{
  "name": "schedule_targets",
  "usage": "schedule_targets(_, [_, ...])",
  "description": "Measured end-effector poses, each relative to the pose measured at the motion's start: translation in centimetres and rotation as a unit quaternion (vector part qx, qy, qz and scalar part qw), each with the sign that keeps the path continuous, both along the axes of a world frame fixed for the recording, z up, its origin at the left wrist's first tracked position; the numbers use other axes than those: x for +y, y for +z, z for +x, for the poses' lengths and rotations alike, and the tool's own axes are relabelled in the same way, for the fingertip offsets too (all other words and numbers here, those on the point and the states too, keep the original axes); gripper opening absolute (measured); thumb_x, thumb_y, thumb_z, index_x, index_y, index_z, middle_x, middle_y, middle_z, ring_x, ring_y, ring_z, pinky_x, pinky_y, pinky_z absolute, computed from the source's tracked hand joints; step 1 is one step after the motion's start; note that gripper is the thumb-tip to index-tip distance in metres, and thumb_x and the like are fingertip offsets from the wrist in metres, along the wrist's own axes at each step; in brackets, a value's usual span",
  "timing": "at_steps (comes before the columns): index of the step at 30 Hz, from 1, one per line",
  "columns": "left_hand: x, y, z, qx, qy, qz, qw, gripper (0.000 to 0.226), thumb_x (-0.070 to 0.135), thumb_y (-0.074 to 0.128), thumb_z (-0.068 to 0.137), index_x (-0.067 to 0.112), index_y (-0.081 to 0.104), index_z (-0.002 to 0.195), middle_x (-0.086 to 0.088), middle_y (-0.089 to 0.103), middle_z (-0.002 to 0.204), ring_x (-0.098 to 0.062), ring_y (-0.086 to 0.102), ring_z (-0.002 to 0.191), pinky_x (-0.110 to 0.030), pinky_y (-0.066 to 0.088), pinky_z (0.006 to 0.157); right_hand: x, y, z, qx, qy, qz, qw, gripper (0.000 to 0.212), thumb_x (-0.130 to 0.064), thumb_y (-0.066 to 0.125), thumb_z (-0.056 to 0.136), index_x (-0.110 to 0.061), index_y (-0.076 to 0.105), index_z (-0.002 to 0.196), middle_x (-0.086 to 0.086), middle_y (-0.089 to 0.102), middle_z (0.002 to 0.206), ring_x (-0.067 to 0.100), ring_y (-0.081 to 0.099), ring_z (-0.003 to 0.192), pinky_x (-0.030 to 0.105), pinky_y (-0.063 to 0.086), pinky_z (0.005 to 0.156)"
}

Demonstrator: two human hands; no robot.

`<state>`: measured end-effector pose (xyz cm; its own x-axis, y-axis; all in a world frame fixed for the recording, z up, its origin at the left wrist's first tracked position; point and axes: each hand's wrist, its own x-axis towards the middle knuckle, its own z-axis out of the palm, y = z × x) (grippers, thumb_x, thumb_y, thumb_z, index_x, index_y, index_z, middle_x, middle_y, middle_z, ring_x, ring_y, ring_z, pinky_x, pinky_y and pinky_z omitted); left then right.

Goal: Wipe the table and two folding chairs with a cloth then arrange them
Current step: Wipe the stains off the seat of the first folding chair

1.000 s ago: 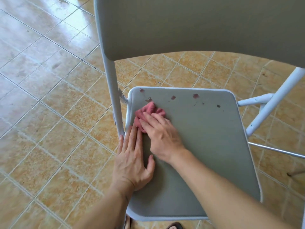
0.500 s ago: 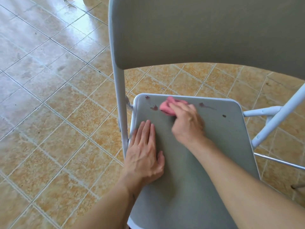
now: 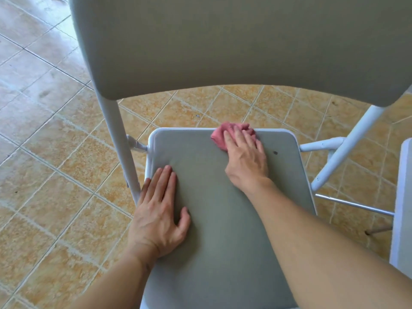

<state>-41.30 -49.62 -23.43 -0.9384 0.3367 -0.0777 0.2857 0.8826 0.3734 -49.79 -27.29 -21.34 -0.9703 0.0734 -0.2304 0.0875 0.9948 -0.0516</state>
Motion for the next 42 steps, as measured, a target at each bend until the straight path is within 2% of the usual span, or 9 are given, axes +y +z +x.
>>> schedule_targets(5, [0.1, 0.2, 0.0, 0.0, 0.008, 0.0, 1.0, 0.082, 0.045, 0.048, 0.082, 0.002, 0.034, 0.15, -0.012, 0.027, 0.16, -0.027, 0.018, 0.151, -0.049, 0.017, 0.122, 8.3, 0.3, 4.7, 0.051, -0.141, 0.029, 0.988, 0.076, 0.001, 0.053, 0.075, -0.012, 0.038, 0.149, 0.011, 0.036, 0.155, 0.034, 0.031, 0.141, 0.047, 0.028, 0.113])
schedule_targets(10, [0.0, 0.1, 0.0, -0.003, 0.002, -0.016, 1.0, 0.082, 0.045, 0.048, 0.081, 0.002, 0.033, 0.15, -0.013, 0.025, 0.16, -0.027, 0.017, 0.151, -0.047, 0.014, 0.122, 3.2, 0.3, 3.7, 0.092, -0.196, -0.064, 0.974, 0.072, 0.0, 0.048, 0.078, -0.016, 0.042, 0.147, -0.001, 0.036, 0.157, 0.028, 0.036, 0.138, 0.039, 0.032, 0.113])
schedule_targets(14, [0.0, 0.0, -0.1, 0.0, 0.002, -0.02, 1.0, 0.082, 0.046, 0.045, 0.081, 0.001, 0.034, 0.149, -0.014, 0.027, 0.16, -0.028, 0.018, 0.15, -0.047, 0.014, 0.122, -2.9, 0.4, 5.0, 0.07, -0.02, -0.114, 0.991, 0.072, -0.008, 0.046, 0.079, -0.019, 0.037, 0.15, -0.001, 0.037, 0.156, 0.025, 0.032, 0.141, 0.043, 0.033, 0.112])
schedule_targets(17, [0.2, -0.1, -0.1, 0.002, 0.001, -0.022, 1.0, 0.082, 0.047, 0.042, 0.082, 0.001, 0.033, 0.149, -0.014, 0.026, 0.16, -0.028, 0.018, 0.15, -0.048, 0.014, 0.122, -0.6, 0.0, 5.9, 0.059, 0.042, -0.08, 0.994, 0.07, -0.005, 0.046, 0.078, -0.016, 0.043, 0.146, 0.006, 0.039, 0.155, 0.031, 0.035, 0.141, 0.045, 0.03, 0.115])
schedule_targets(23, [0.5, 0.1, -0.2, -0.002, 0.006, -0.036, 0.999, 0.083, 0.049, 0.04, 0.082, 0.002, 0.032, 0.15, -0.015, 0.026, 0.16, -0.03, 0.019, 0.15, -0.049, 0.015, 0.122, 10.0, 1.0, 10.0, 0.08, -0.109, -0.004, 0.991, 0.074, 0.006, 0.043, 0.068, -0.01, 0.052, 0.14, 0.009, 0.051, 0.145, 0.036, 0.044, 0.132, 0.046, 0.032, 0.115])
schedule_targets(28, [0.4, 0.2, 0.0, 0.005, 0.008, -0.036, 0.999, 0.083, 0.048, 0.042, 0.081, 0.003, 0.032, 0.15, -0.014, 0.026, 0.16, -0.029, 0.019, 0.15, -0.047, 0.014, 0.122, 6.2, 1.1, 12.7, 0.128, -0.201, -0.059, 0.969, 0.066, 0.005, 0.045, 0.068, -0.018, 0.062, 0.128, -0.006, 0.056, 0.142, 0.033, 0.045, 0.13, 0.044, 0.048, 0.1])
schedule_targets(33, [0.1, 0.1, -0.3, 0.007, 0.008, 0.007, 1.0, 0.083, 0.046, 0.048, 0.079, 0.002, 0.035, 0.149, -0.014, 0.028, 0.159, -0.027, 0.019, 0.15, -0.043, 0.011, 0.123, -2.9, 0.7, 15.6, 0.173, -0.1, -0.138, 0.97, 0.06, -0.011, 0.034, 0.072, -0.016, 0.07, 0.119, -0.003, 0.066, 0.129, 0.029, 0.057, 0.113, 0.045, 0.045, 0.103])
schedule_targets(36, [-1.6, 0.0, 1.4, 0.007, 0.015, 0.08, 0.997, 0.08, 0.037, 0.05, 0.079, -0.002, 0.036, 0.147, -0.017, 0.03, 0.158, -0.028, 0.021, 0.149, -0.043, 0.017, 0.122, -7.8, 0.8, 16.2, 0.121, 0.012, -0.183, 0.976, 0.056, -0.015, 0.04, 0.075, -0.022, 0.068, 0.123, -0.007, 0.064, 0.131, 0.025, 0.058, 0.116, 0.046, 0.051, 0.091])
schedule_targets(42, [-3.3, -0.2, 4.2, 0.018, 0.006, 0.05, 0.999, 0.078, 0.036, 0.05, 0.081, -0.002, 0.036, 0.147, -0.018, 0.03, 0.157, -0.028, 0.019, 0.15, -0.042, 0.021, 0.122, -7.7, -0.4, 9.9, 0.091, 0.175, -0.126, 0.972, 0.062, -0.015, 0.031, 0.073, -0.014, 0.068, 0.122, 0.009, 0.062, 0.134, 0.034, 0.059, 0.12, 0.043, 0.051, 0.099])
